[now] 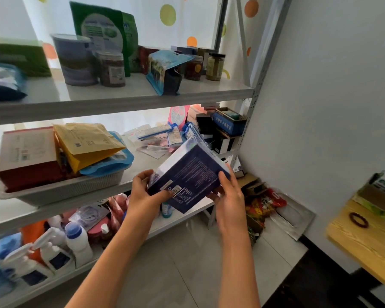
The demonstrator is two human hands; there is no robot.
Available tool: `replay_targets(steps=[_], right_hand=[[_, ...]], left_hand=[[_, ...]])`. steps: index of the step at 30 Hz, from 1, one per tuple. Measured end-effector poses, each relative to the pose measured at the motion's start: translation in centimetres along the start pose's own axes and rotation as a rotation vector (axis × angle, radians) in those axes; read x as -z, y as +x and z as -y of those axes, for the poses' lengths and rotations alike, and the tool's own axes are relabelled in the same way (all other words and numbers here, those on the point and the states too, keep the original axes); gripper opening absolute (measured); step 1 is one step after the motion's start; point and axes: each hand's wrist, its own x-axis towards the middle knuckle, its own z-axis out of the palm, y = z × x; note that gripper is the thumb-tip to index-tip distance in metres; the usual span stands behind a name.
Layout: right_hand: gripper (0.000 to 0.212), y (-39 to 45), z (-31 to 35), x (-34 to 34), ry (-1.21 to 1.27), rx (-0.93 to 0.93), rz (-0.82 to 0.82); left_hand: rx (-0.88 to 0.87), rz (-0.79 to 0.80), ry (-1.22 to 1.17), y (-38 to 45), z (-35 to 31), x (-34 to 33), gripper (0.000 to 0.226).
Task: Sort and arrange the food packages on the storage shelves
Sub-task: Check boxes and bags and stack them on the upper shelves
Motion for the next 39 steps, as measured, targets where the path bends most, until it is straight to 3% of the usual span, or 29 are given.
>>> replay_targets(steps=[4,11,14,18,21,27,31,35,39], right_hand=[[0.038,-0.3,0.2,0.1,0.118,-0.028,-0.014],[0.033,-0.4,0.1,-2.1,0.224,-0.15,-0.022],[0.049,-0.2,-0.2,-3.7,0.155,-0.149,-0.003],[0.035,0.7,0.5,-6.1,0.163,-0.053,0.031],[0.028,1.9,1.5,-8.2,0.187,0.015,0.055],[0.061,4.4,3.4,-14.5,-0.012,0.078,0.192],[0.054,6.6,5.0,-18.6,-0.176,0.211,0.255],[0.047,9.4,7.5,-22.6,-0.149,0.294,0.359],[0.046,11.9,10.7,-27.2,-0.195,0.408,0.409]], left_hand=[[0.077,0.012,-0.392,0.6,-1.5,0.5,0.033],[0.101,-0.066,-0.474,1.1,-2.6,2.3,0.034],[0.08,-0.136,-0.412,1.5,-2.7,2.5,0.022],[0.005,-0.152,-0.217,1.6,-3.9,3.4,0.012],[-0.099,-0.14,-0.209,1.7,-5.8,5.2,0.014],[-0.265,-0.184,-0.221,2.4,-10.2,9.5,0.027],[-0.322,-0.243,-0.093,3.3,-13.9,11.7,0.033],[-0.385,-0.319,0.083,5.5,-18.2,13.6,0.009],[-0.416,-0.386,0.266,8.3,-22.5,15.2,0.009]])
